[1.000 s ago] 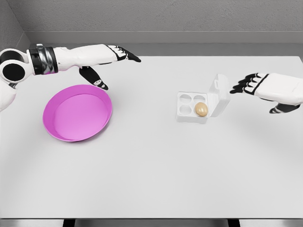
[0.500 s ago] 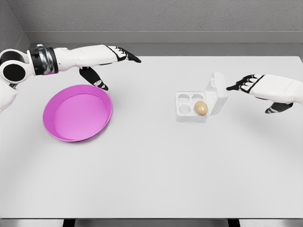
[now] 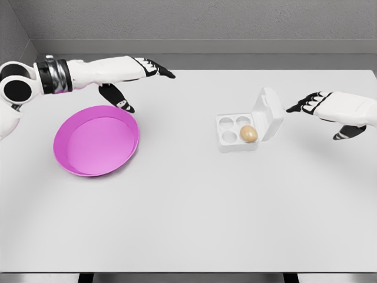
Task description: Pack egg into the box and close the box lid
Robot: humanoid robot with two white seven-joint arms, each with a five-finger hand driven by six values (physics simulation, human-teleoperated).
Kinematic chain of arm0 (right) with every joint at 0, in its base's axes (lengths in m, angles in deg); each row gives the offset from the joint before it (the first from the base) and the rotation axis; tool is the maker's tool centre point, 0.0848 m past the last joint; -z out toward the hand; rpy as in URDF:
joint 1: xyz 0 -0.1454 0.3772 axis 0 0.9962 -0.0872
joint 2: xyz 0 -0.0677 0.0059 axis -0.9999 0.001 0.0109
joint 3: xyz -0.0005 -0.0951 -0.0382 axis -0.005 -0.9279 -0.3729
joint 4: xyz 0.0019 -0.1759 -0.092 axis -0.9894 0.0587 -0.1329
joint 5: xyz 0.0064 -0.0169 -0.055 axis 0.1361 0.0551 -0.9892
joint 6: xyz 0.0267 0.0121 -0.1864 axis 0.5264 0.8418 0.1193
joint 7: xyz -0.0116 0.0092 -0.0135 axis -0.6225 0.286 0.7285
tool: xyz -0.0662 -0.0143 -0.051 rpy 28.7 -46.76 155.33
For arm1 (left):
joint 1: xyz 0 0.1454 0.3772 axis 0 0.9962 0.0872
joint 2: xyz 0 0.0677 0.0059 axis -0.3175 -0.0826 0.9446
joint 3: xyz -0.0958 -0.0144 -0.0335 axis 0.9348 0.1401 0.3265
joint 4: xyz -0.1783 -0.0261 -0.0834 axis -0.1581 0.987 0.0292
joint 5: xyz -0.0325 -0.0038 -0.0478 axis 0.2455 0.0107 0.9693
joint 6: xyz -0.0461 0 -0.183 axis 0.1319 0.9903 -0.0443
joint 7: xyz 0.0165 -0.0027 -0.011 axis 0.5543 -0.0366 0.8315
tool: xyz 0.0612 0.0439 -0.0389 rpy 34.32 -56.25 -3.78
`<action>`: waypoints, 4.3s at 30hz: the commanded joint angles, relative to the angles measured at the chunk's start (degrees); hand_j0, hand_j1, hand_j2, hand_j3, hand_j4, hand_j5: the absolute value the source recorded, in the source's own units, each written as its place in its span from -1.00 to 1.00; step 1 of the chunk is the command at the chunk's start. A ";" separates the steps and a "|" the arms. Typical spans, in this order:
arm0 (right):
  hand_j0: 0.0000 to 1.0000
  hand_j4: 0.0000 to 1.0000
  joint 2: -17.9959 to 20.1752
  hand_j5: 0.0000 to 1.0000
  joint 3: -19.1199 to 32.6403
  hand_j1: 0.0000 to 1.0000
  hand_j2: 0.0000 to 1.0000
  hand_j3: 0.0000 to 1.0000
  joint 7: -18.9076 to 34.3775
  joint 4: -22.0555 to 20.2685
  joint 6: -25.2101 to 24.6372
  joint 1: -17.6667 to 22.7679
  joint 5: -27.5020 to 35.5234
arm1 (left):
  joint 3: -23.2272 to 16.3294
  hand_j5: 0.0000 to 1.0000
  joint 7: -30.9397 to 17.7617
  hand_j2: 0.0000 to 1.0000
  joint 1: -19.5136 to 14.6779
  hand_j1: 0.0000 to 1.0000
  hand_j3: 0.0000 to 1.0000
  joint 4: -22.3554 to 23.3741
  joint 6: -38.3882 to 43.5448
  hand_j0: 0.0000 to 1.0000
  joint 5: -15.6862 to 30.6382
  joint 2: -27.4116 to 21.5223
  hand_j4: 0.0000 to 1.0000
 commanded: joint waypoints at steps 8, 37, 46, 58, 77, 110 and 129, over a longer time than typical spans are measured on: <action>1.00 1.00 -2.58 1.00 -0.92 1.00 1.00 1.00 0.02 4.06 -2.24 -2.90 -0.61 | 0.13 1.00 0.03 1.00 0.00 1.00 1.00 -0.02 0.16 1.00 0.40 -0.06 1.00; 1.00 1.00 -6.63 1.00 -5.14 1.00 1.00 1.00 0.02 6.61 -1.97 -5.98 -7.20 | 0.13 1.00 0.03 1.00 0.09 1.00 1.00 -0.02 0.16 1.00 0.48 -0.15 1.00; 1.00 1.00 -5.49 1.00 -3.64 1.00 1.00 1.00 0.02 -1.65 -0.02 -5.63 -6.59 | 0.04 1.00 0.03 1.00 0.18 1.00 1.00 -0.02 0.16 1.00 0.48 -0.06 1.00; 1.00 1.00 -5.05 1.00 -4.96 1.00 1.00 1.00 0.02 -11.41 -0.02 -2.99 -6.32 | 0.13 1.00 0.03 1.00 0.18 1.00 1.00 -0.02 0.16 1.00 0.48 -0.15 1.00; 1.00 1.00 -5.58 1.00 -5.84 1.00 1.00 1.00 0.02 -10.97 -0.02 -3.78 -6.06 | 0.13 1.00 0.03 1.00 0.18 1.00 1.00 -0.02 0.16 1.00 0.48 -0.15 1.00; 1.00 1.00 -4.87 1.00 0.66 1.00 1.00 1.00 0.02 -4.82 -0.02 -3.17 -2.90 | -1.54 1.00 -0.41 1.00 0.62 1.00 1.00 -0.64 0.16 1.00 1.01 1.96 1.00; 1.00 1.00 -3.73 1.00 4.52 1.00 1.00 1.00 0.02 2.21 -0.02 -2.64 -2.63 | 0.04 1.00 -0.87 1.00 0.09 1.00 1.00 -0.29 0.16 1.00 1.63 0.20 1.00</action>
